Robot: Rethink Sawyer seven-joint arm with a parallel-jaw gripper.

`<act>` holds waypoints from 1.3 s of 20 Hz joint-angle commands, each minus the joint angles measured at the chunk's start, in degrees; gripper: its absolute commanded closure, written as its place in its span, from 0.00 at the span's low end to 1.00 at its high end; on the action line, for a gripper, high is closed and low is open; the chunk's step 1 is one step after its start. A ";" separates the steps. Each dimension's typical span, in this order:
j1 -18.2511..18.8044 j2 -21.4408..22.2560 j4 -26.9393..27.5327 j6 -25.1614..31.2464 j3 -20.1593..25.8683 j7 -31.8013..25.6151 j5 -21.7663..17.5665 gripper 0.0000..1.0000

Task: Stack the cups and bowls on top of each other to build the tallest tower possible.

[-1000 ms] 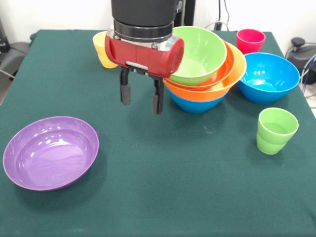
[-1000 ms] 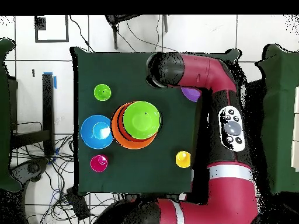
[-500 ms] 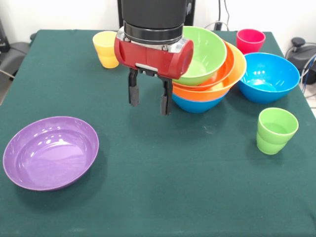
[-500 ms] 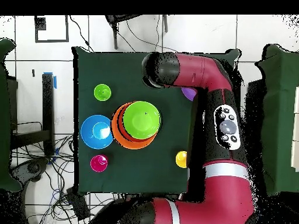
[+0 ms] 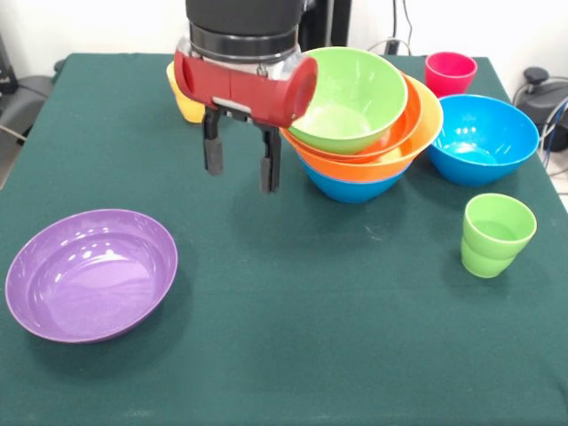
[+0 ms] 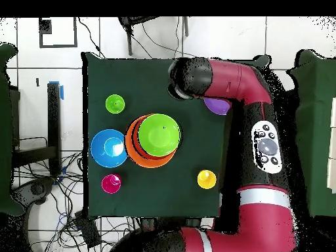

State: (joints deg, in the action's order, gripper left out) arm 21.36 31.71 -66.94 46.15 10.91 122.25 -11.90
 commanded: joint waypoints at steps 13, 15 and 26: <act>0.28 -1.47 7.22 10.24 5.80 -14.84 -3.60 0.00; 0.35 -2.20 9.18 11.61 5.84 -15.59 -3.94 0.00; -1.89 -10.05 23.07 17.48 7.91 -19.78 -5.84 0.00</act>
State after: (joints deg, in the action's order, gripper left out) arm 21.22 29.11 -52.17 55.55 12.81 120.61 -12.33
